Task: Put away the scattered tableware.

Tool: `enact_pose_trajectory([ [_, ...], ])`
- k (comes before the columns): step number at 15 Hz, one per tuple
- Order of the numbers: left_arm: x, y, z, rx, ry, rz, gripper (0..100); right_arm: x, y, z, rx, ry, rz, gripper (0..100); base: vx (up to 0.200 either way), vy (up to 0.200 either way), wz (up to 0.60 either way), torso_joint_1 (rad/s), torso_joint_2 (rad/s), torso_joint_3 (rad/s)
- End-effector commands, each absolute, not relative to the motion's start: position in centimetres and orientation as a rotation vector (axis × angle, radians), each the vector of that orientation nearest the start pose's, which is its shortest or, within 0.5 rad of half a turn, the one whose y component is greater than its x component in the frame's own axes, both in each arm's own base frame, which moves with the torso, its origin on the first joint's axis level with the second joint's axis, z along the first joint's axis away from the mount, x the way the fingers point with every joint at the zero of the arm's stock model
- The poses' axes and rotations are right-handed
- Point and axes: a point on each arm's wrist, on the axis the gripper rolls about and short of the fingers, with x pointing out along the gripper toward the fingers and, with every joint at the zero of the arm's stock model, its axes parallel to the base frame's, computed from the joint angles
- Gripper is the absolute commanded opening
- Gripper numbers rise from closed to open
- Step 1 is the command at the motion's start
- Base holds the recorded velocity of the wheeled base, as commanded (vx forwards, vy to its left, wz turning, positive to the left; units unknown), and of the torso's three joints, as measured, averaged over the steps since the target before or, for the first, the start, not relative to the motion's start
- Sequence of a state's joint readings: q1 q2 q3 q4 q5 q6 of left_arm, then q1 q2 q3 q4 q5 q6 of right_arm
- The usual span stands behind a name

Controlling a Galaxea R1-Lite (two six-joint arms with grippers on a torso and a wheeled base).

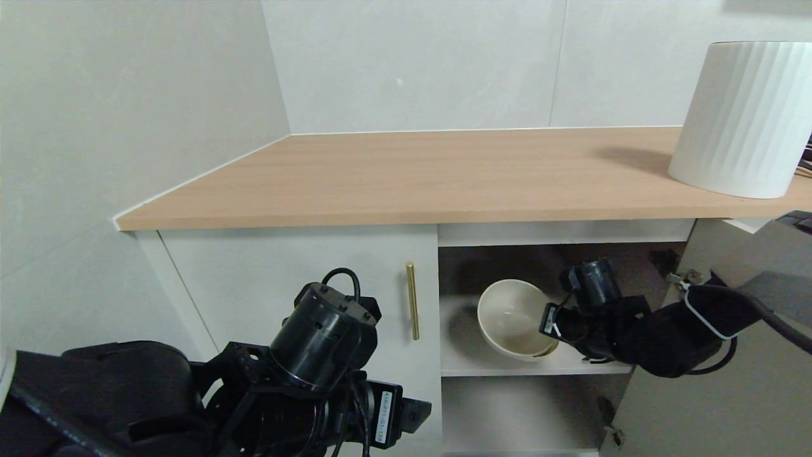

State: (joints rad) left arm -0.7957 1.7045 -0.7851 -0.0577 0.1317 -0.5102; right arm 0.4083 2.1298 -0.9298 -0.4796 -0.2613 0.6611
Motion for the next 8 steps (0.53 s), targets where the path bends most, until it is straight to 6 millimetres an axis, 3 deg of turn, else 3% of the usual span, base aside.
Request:
enact_pose_trajectory([
  [1,19.3,-19.3,12.7,-0.076,0.909,-0.401,100,35.1,13.7,4.1,0.398,0.702,-0.116,0,0.0,0.0,0.0,0.0,0.0,0.0],
  [8,19.3,-19.3,12.7,-0.076,0.908,-0.4,100,37.3,12.2,2.5,0.405,0.691,-0.19,0,0.0,0.0,0.0,0.0,0.0,0.0],
])
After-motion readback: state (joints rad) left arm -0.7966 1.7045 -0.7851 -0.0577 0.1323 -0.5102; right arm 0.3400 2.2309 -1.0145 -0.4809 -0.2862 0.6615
